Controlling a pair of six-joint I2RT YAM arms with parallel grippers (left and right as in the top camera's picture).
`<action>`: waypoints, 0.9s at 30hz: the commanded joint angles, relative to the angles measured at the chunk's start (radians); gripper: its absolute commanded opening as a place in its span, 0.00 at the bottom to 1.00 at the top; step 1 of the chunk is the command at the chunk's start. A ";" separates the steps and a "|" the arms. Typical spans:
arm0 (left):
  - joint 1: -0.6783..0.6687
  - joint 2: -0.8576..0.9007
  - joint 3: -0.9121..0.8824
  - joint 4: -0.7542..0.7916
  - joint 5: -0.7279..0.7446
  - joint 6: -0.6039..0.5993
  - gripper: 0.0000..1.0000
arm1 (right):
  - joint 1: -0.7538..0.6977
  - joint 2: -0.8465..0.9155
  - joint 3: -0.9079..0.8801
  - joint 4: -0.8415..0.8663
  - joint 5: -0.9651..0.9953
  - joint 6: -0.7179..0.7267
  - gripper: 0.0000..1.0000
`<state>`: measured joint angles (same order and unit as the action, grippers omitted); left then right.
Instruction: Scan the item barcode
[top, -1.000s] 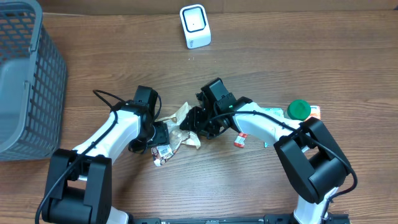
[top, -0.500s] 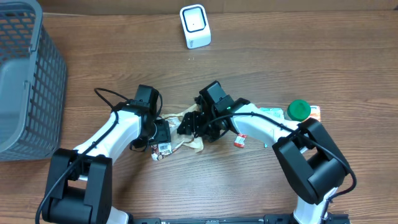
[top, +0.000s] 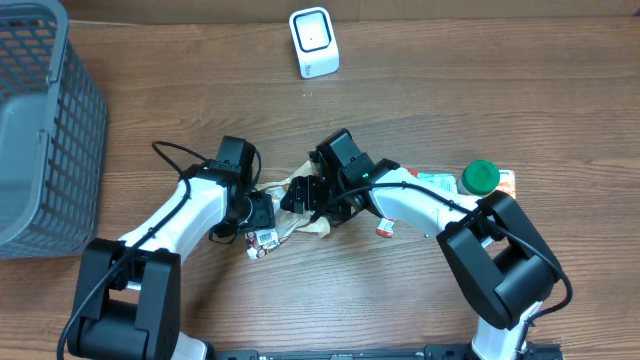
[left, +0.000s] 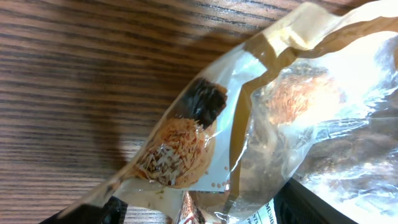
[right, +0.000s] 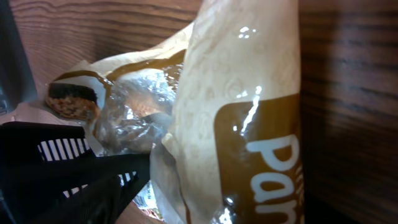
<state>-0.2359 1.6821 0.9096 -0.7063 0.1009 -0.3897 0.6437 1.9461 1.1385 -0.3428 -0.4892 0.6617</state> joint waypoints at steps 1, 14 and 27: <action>-0.007 0.014 -0.019 0.000 -0.004 0.013 0.67 | 0.012 -0.003 -0.001 -0.003 -0.002 0.019 0.75; -0.007 0.014 -0.019 0.000 -0.003 0.013 0.68 | 0.033 0.011 -0.025 0.070 -0.098 0.027 0.69; -0.006 0.014 -0.019 -0.003 -0.004 0.013 0.76 | 0.029 0.012 -0.025 0.102 -0.202 0.037 0.46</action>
<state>-0.2340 1.6821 0.9092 -0.7151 0.0757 -0.3893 0.6609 1.9553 1.1122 -0.2562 -0.5751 0.7002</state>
